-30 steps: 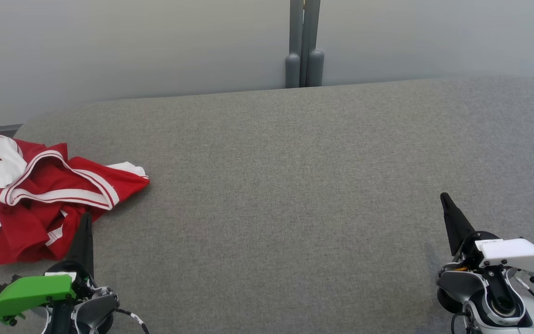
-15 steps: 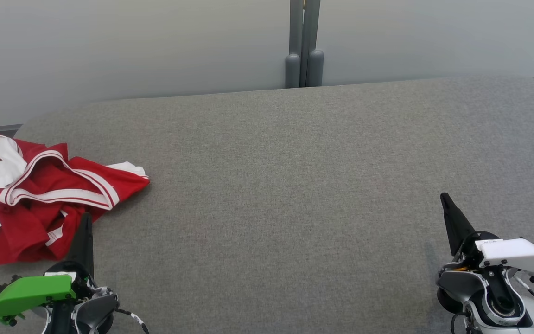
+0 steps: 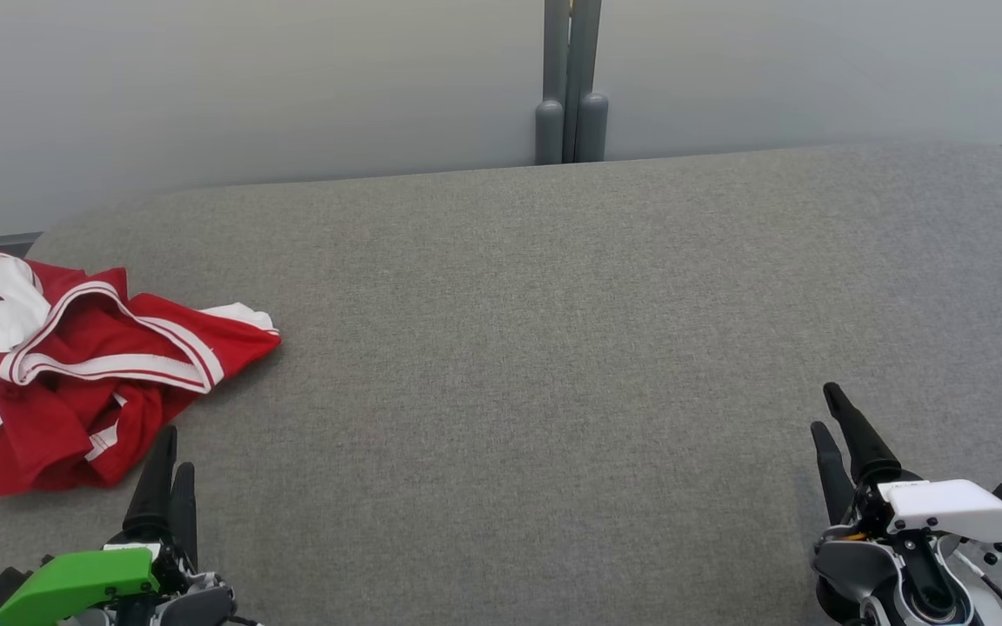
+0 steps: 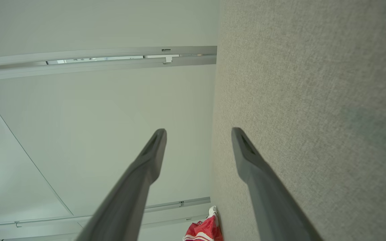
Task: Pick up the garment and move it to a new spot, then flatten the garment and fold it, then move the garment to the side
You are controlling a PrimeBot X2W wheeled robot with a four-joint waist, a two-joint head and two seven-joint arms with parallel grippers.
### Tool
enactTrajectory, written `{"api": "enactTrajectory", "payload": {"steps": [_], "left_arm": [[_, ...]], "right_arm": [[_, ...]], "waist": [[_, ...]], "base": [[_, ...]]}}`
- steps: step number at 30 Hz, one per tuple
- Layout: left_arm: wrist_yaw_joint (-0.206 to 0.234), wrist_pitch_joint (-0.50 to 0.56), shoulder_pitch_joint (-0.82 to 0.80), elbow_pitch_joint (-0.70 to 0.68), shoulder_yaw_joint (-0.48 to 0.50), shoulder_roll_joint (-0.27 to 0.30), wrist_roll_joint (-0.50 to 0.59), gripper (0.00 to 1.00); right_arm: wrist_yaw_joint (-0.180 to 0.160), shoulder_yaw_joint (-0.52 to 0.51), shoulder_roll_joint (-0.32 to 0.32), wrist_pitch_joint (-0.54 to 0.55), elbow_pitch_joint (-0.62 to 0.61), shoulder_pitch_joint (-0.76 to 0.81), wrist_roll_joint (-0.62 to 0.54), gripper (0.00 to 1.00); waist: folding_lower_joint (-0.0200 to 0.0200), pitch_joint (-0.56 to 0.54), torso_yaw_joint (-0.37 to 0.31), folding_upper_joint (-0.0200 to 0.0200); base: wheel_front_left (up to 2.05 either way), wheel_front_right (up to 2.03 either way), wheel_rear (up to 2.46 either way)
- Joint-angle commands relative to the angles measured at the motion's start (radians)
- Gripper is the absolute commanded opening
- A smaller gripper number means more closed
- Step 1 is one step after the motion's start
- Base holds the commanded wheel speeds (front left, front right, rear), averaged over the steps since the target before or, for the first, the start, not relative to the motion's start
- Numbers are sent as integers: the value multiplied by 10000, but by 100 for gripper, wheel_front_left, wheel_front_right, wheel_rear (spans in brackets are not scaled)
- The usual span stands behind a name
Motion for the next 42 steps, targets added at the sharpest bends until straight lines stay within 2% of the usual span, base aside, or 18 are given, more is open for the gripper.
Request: {"api": "enactTrajectory", "payload": {"steps": [1,6,14,27,42], "left_arm": [[-27,-151,-189,-158,-79,67,253,100],[-32,-415,-213,-160,-180,163,1040,100],[-30,-804,-199,-138,-277,197,3085,100],[256,-1325,-154,-131,-540,233,5818,100],[560,-1885,-255,69,-992,390,8161,100]], "right_arm": [[2,115,-107,-156,-241,-208,-154,100],[3,417,-337,-436,-280,-258,-718,100],[3,480,-402,-792,-387,-305,-2369,100],[4,944,-520,-1265,-380,-355,-4836,100],[5,1365,-632,-1782,-233,-478,-7104,100]], "waist": [[0,4,2,0],[0,14,4,0],[0,33,5,0],[0,58,4,0],[0,82,2,0]], "base": [[0,0,0],[0,0,0],[0,0,0],[0,0,0],[0,0,0]]}}
